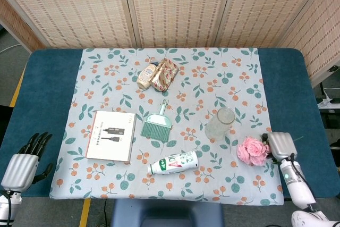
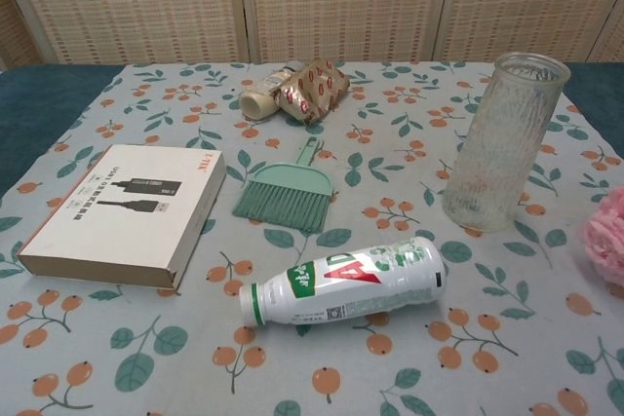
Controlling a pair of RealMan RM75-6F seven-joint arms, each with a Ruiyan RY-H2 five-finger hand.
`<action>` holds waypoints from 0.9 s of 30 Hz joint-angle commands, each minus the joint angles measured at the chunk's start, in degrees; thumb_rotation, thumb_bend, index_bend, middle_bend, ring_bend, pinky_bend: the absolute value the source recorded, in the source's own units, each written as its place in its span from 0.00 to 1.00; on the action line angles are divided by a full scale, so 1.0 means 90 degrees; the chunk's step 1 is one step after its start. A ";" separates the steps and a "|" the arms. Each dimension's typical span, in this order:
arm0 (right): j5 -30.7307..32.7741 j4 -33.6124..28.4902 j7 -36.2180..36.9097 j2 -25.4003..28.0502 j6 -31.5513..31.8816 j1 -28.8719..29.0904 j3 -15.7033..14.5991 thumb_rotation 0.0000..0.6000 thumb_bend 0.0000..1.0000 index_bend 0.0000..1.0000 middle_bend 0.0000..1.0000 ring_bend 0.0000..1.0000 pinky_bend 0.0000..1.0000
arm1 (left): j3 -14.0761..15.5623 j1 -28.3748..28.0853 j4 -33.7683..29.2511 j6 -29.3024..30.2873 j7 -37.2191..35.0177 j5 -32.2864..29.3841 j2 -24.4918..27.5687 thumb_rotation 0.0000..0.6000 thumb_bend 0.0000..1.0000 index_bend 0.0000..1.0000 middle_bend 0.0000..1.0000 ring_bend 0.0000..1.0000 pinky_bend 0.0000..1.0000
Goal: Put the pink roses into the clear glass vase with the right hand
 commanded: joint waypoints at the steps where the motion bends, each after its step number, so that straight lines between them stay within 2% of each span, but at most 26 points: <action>1: -0.0380 -0.0412 0.0385 0.0468 0.0687 -0.0336 0.0090 1.00 0.38 0.85 0.91 0.83 1.00 | -0.0001 0.0000 -0.0003 -0.0003 -0.0009 -0.0003 0.0003 1.00 0.35 0.04 0.06 0.00 0.29; 7: -0.1167 -0.1345 0.1285 0.1365 0.1806 -0.0880 0.0176 1.00 0.40 0.87 0.91 0.83 1.00 | -0.0003 -0.0003 -0.0005 -0.0004 -0.0024 0.0007 0.0005 1.00 0.35 0.04 0.06 0.00 0.29; 9: -0.1512 -0.1724 0.1899 0.1771 0.1732 -0.0954 0.0062 1.00 0.40 0.87 0.91 0.83 1.00 | 0.0001 -0.0002 -0.0004 -0.0008 -0.0020 0.0010 0.0002 1.00 0.35 0.04 0.06 0.00 0.29; 13: -0.2460 -0.2357 0.4234 0.2811 0.1146 -0.0862 -0.0214 1.00 0.48 0.88 0.93 0.85 1.00 | 0.0002 -0.0008 -0.0009 -0.0028 -0.0022 0.0000 0.0006 1.00 0.36 0.04 0.06 0.00 0.29; 16: -0.2989 -0.2526 0.5643 0.3402 0.0787 -0.0681 -0.0355 1.00 0.52 0.88 0.93 0.85 1.00 | -0.0006 -0.0009 -0.0005 -0.0032 -0.0034 -0.0012 0.0005 1.00 0.35 0.04 0.06 0.00 0.29; 19: -0.3235 -0.2634 0.6459 0.3645 0.0739 -0.0554 -0.0347 1.00 0.55 0.88 0.93 0.85 1.00 | -0.0001 -0.0013 -0.0007 -0.0045 -0.0040 -0.0009 0.0005 1.00 0.35 0.04 0.06 0.00 0.29; 27: -0.3399 -0.3162 0.7012 0.3959 0.0971 -0.0367 -0.0133 1.00 0.60 0.88 0.93 0.85 1.00 | -0.0013 -0.0010 -0.0003 -0.0050 -0.0054 -0.0038 0.0007 1.00 0.35 0.04 0.06 0.00 0.29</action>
